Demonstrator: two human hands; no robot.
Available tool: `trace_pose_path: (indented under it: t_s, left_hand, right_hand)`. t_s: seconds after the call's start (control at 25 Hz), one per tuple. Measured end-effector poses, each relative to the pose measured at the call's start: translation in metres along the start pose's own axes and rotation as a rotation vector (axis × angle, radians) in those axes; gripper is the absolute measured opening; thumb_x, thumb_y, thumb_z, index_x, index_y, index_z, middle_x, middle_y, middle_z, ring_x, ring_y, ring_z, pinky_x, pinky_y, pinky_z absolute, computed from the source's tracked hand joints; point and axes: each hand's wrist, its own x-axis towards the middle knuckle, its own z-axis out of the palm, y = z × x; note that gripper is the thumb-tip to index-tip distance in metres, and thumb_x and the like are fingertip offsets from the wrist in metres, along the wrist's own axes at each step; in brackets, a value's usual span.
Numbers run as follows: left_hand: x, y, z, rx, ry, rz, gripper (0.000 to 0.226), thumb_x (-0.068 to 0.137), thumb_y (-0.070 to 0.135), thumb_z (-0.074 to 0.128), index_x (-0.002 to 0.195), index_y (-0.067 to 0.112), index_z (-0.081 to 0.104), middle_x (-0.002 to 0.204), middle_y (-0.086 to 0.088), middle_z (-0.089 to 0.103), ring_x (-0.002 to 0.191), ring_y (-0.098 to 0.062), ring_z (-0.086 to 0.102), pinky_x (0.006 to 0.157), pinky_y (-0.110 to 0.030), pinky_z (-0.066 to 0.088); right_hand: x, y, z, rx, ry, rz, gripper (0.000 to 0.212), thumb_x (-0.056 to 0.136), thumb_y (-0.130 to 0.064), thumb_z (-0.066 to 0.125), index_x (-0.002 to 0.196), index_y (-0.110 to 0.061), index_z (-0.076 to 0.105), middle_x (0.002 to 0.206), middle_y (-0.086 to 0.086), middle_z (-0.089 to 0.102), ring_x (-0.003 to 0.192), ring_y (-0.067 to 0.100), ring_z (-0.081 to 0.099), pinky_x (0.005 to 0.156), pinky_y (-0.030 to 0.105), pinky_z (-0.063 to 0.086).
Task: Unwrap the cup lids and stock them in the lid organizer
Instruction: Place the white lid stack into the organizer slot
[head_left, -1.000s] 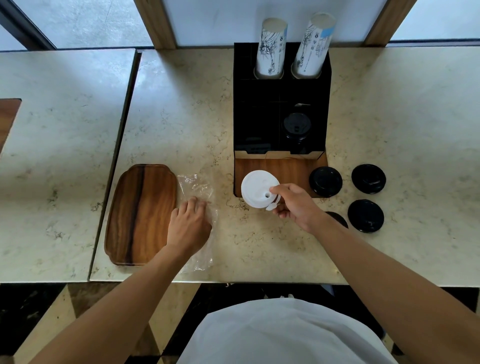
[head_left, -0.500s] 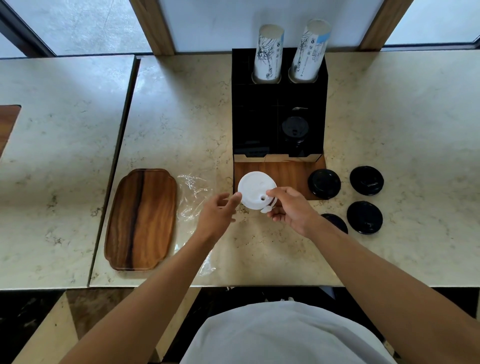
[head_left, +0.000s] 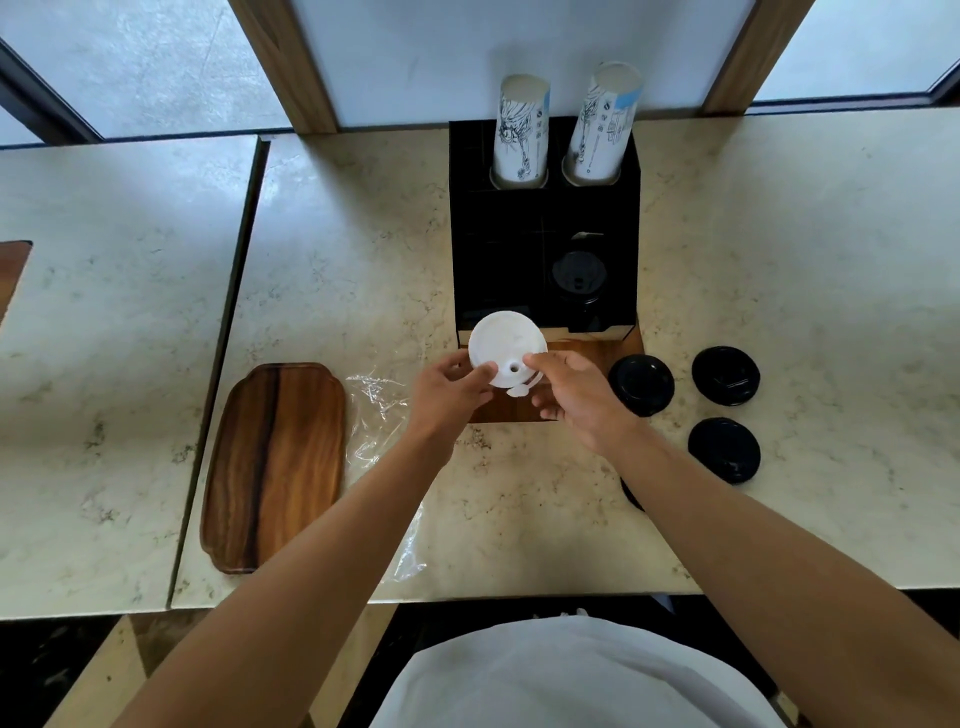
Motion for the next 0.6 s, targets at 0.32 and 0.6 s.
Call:
trace_pose_path:
  t_s: [0.32,0.6]
  left_hand:
    - [0.051,0.036,0.020,0.097,0.232,0.053,0.027,0.087,0.029,0.079,0.109,0.019,0.066,0.102,0.002,0.073,0.086,-0.014,0.076,0.085,-0.038,0.064]
    - [0.075,0.048,0.037,0.271,0.286,0.022,0.030,0.091,0.022,0.068,0.066,0.036,0.060,0.054,0.023,0.064,0.061,0.002,0.065,0.048,-0.017,0.049]
  right_hand:
    - [0.034,-0.053,0.012,-0.164,0.193,-0.190,0.048,0.094,-0.031,0.071,0.135,-0.007,0.060,0.125,0.015,0.068,0.113,0.031,0.067,0.100,0.047,0.057]
    - [0.061,-0.061,0.027,-0.298,0.307,-0.248,0.046,0.090,-0.029,0.075,0.128,-0.013,0.056,0.116,0.013,0.071,0.097,0.028,0.073,0.067,0.024,0.057]
